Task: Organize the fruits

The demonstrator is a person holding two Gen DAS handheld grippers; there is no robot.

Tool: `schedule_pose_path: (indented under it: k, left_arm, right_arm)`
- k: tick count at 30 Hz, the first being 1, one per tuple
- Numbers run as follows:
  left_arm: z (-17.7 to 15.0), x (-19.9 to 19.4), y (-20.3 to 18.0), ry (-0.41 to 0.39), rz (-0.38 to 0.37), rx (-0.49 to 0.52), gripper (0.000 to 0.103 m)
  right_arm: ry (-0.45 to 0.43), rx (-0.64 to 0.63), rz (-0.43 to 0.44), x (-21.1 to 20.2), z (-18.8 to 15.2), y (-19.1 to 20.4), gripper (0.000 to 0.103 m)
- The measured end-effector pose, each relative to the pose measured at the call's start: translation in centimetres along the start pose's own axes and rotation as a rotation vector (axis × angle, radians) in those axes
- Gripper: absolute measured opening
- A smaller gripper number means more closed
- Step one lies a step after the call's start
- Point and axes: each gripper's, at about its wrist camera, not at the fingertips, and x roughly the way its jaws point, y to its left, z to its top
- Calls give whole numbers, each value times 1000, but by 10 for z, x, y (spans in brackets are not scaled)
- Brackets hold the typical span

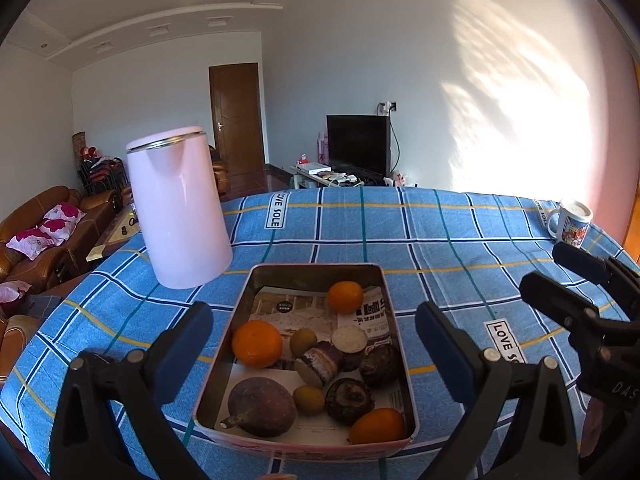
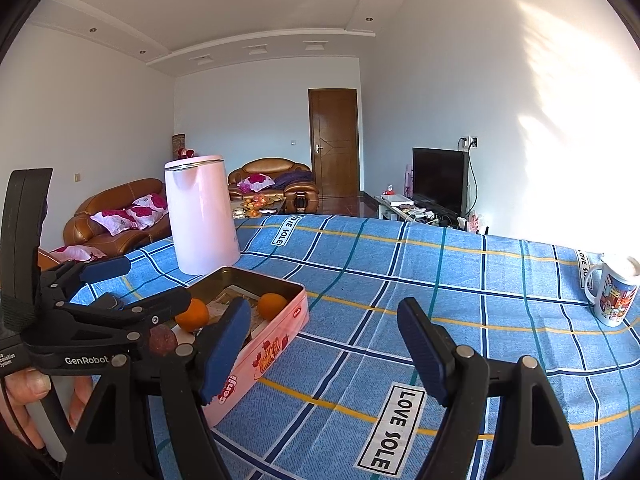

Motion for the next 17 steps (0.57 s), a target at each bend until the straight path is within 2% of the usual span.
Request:
schedule_pose_path:
  k: [17]
  left_arm:
    - [-1, 4, -7, 15, -1, 7, 103]
  right_arm:
    - [0, -4, -22, -7, -4, -8, 77]
